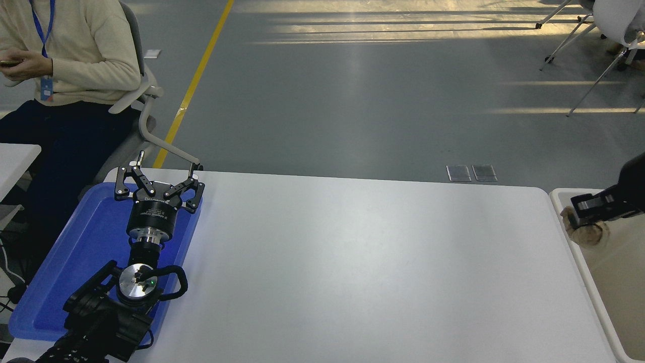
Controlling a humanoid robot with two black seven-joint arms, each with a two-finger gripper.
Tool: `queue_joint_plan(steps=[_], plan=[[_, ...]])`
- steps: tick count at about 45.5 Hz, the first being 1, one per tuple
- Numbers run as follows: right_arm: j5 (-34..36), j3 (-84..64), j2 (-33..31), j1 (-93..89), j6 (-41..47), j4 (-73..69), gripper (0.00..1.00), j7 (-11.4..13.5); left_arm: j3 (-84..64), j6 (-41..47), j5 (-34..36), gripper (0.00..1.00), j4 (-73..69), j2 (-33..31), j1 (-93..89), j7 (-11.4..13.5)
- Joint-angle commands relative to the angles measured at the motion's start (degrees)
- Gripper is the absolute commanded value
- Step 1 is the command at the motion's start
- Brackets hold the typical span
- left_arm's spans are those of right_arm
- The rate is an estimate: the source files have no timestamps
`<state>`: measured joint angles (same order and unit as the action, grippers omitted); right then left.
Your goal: Pick up paper ball place in dustbin
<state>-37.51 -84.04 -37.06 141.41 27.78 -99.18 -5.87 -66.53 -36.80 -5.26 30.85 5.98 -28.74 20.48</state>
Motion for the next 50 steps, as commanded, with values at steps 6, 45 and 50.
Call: queue_joint_plan(steps=[6,45,50], plan=[[-3.88,-4.20,-1.26,-0.87,0.44,3.20,0.00,0.16,0.00,0.06,-0.01,1.00,0.00,0.00,0.00,0.00],[-16.89,18.28,-16.82,-49.98,-3.78,52.41,0.00,-3.62,0.00,-0.03,-0.01,1.00,0.00,0.00,0.00,0.00],[-16.72,23.29,-16.73,-58.51,-5.71,58.04,0.00,-3.71,0.00,-0.03,-0.01,1.00,0.00,0.00,0.00,0.00]])
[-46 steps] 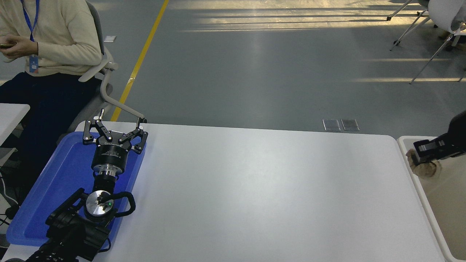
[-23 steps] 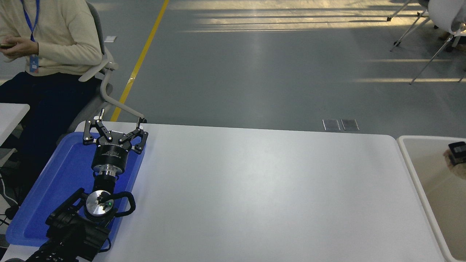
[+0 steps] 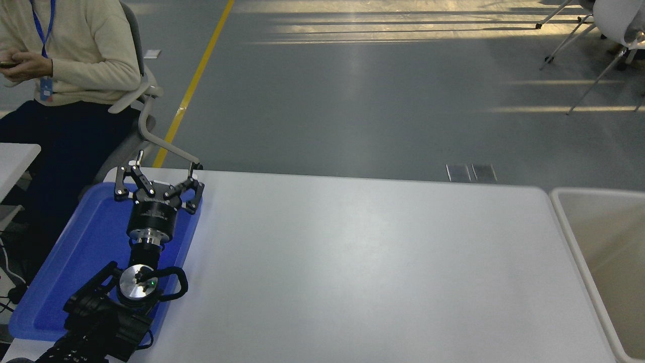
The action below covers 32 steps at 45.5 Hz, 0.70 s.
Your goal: Pick up paper ball place in dustbin
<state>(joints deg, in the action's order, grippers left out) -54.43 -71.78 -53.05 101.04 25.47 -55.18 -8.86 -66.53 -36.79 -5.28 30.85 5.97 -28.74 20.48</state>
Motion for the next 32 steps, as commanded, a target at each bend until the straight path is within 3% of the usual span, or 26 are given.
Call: queue_joint_plan(steps=[1,15,32], plan=[[0.21,11.91,-0.66,-19.72,-3.93,15.18,0.00,-0.81,0.00,0.05,0.00,1.00,0.00,0.00,0.00,0.00],[3.63,25.80,4.70,-40.64,-10.96,28.63,0.00,-1.07,0.00,0.05,0.00,1.00,0.00,0.00,0.00,0.00],[20.06,26.34,18.68,-59.46,-17.91,47.44,0.00,-0.99,0.00,0.05,0.00,1.00,0.00,0.00,0.00,0.00]])
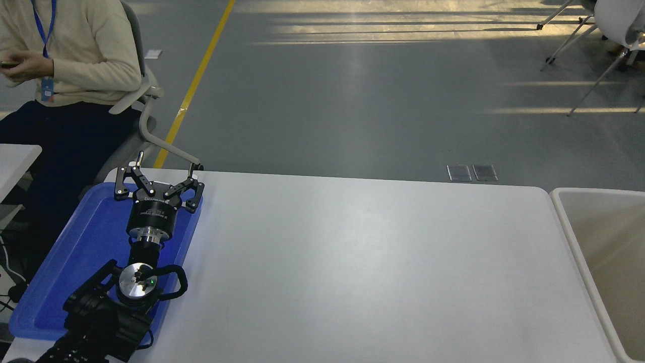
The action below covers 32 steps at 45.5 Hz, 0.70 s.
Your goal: Pick up paper ball place in dustbin
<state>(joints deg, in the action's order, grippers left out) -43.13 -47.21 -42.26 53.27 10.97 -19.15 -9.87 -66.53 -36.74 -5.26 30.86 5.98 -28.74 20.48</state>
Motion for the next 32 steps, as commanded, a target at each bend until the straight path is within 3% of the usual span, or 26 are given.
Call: queue_joint_plan(steps=[1,19,24,26,29,32], plan=[[9.11,1.86,8.42,-12.22,-3.59,11.93,0.00,0.03,-0.09,0.00,-0.01,1.00,-0.01,0.00,0.00,0.00],[14.91,2.21,14.84,-16.80,-9.30,13.96,0.00,0.55,0.00,0.00,-0.01,1.00,-0.01,0.00,0.00,0.00],[15.18,2.21,15.45,-17.41,-10.44,13.96,0.04,0.55,-0.09,0.00,-0.01,1.00,-0.01,0.00,0.00,0.00],[15.18,2.21,15.81,-17.50,-10.79,13.96,0.09,0.64,0.00,0.00,-0.01,1.00,-0.01,0.00,0.00,0.00],[15.35,2.30,15.90,-17.59,-10.97,13.96,0.35,0.55,0.00,0.00,-0.01,1.00,-0.01,0.00,0.00,0.00],[15.79,2.73,15.90,-17.59,-11.06,13.96,0.45,0.64,-0.09,0.00,-0.01,1.00,-0.01,0.00,0.00,0.00]])
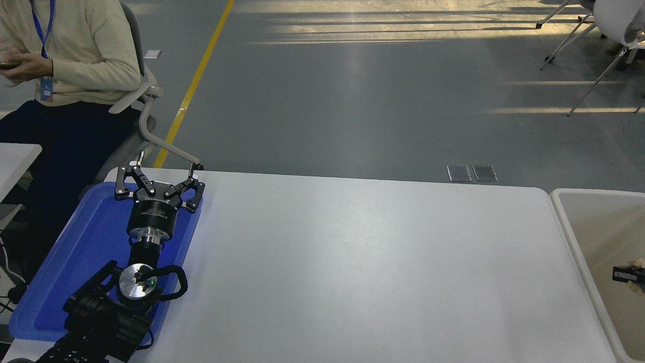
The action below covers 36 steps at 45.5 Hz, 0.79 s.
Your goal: Pick up paper ball place in dustbin
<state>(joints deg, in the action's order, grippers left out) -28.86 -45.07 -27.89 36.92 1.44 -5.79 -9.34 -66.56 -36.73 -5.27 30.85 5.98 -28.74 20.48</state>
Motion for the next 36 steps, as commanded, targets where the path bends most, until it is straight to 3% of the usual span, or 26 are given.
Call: queue_joint_plan(steps=[1,6,8,29,36], plan=[[1.61,0.68,1.52,-1.32,-1.53,0.61,0.51,0.11,-0.06,0.00,0.00,1.00,0.00,0.00,0.00,0.00],[1.70,1.03,1.52,-1.32,-1.53,0.70,0.87,0.11,0.02,0.00,0.00,1.00,0.00,0.00,0.00,0.00],[1.70,1.38,1.52,-1.41,-1.53,0.61,0.94,0.20,-0.06,0.00,0.00,1.00,0.00,0.00,0.00,0.00],[1.79,12.01,0.90,-0.27,-1.53,0.87,1.00,0.38,-0.06,0.00,0.00,1.00,0.00,0.00,0.00,0.00],[6.00,16.85,0.99,2.98,-1.53,1.05,1.00,0.46,-0.06,0.00,0.00,1.00,0.00,0.00,0.00,0.00]])
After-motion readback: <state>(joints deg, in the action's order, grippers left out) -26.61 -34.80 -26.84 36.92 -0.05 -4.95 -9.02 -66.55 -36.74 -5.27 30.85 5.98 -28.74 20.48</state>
